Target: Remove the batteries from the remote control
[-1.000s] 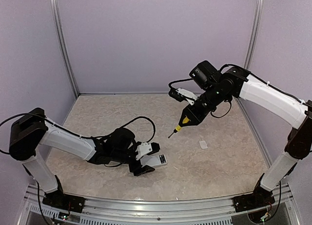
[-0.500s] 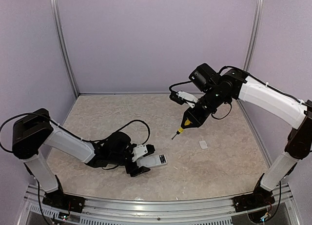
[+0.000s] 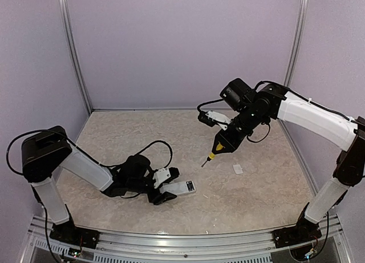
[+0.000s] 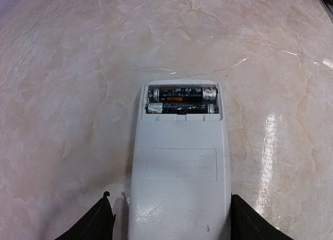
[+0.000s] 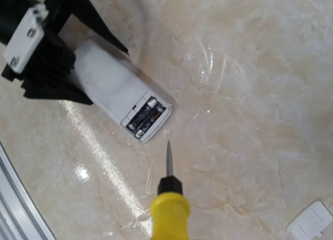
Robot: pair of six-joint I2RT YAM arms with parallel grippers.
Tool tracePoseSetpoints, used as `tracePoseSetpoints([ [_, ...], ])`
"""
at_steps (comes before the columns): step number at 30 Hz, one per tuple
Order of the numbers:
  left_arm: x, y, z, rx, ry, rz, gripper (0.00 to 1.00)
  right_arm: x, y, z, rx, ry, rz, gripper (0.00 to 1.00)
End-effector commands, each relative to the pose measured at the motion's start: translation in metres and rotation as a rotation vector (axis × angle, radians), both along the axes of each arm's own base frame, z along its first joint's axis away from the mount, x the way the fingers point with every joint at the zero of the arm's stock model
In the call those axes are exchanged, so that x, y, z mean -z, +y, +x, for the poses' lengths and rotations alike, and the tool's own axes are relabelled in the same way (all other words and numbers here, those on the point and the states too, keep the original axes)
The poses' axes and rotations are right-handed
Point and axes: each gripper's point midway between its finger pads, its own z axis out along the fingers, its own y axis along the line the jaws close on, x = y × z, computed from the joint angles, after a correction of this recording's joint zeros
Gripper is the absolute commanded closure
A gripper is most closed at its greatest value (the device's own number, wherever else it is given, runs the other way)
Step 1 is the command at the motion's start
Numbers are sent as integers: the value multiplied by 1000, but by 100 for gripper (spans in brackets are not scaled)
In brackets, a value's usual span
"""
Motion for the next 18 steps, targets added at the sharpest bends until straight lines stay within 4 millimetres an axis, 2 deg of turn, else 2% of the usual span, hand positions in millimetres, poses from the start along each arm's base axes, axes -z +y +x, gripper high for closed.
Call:
tracePoseSetpoints([
  [1,5,-3,-1,26,36,-18,30,-7,3,-8,-31,-8,36,100],
  [12,11,-9,1,50,44,4,38,-5,6,-13,-71,-23,42,100],
  [18,14,-9,-3,73,61,23,50,-8,12,-16,-118,-105,58,100],
])
